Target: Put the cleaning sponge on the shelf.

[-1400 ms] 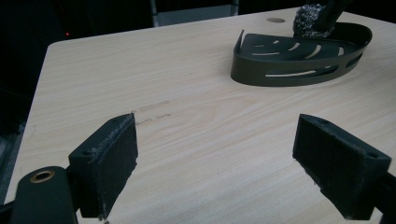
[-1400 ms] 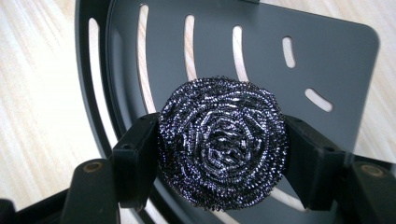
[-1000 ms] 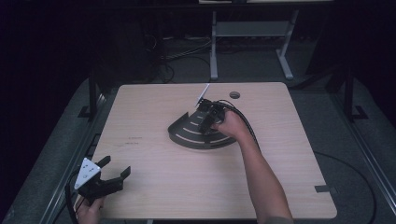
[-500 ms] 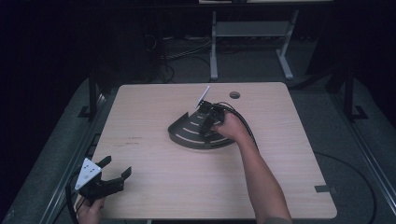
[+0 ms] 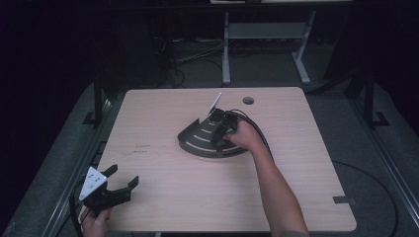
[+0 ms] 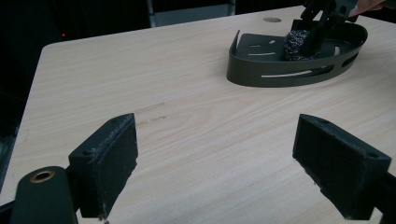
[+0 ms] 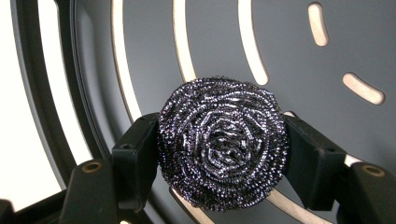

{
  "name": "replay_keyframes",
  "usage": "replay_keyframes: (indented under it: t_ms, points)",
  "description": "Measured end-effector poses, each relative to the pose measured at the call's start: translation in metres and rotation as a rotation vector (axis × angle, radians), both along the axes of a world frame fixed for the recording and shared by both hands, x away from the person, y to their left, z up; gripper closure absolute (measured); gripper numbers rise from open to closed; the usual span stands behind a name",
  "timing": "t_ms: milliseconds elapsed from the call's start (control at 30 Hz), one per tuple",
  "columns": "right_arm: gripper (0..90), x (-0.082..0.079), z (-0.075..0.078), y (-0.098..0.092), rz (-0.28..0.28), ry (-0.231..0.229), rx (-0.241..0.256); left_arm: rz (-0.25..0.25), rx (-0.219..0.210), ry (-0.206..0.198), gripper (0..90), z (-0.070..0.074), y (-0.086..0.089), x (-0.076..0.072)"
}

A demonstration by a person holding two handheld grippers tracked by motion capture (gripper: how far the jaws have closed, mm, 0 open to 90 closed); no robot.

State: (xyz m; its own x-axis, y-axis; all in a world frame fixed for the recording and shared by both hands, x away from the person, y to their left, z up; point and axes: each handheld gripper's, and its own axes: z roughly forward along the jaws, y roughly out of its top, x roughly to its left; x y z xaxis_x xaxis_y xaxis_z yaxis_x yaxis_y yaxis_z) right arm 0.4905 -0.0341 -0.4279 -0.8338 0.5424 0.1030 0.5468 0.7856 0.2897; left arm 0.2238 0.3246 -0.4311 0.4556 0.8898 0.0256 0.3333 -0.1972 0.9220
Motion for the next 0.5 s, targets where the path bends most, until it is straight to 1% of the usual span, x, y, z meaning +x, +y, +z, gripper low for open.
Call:
replay_keyframes:
  t_ms: [100,233,333,500]
  points:
    - [32.2,0.0005,0.0012,-0.0013,-0.008,-0.002,0.005,0.001,0.005,-0.001,13.2,0.0000,-0.0004,0.0002]
    - [31.7,0.0006,-0.0001,-0.0023,-0.016,0.007,-0.008,0.002,0.002,-0.002,13.2,0.0001,-0.0001,-0.0001]
    - [31.0,0.0007,-0.0014,-0.0020,-0.015,0.010,-0.017,0.007,0.001,0.000,13.3,0.0001,0.0007,-0.0004]
    - [30.1,0.0002,0.0001,-0.0020,-0.006,0.007,-0.012,0.010,-0.004,-0.001,13.3,0.0004,0.0015,-0.0005]
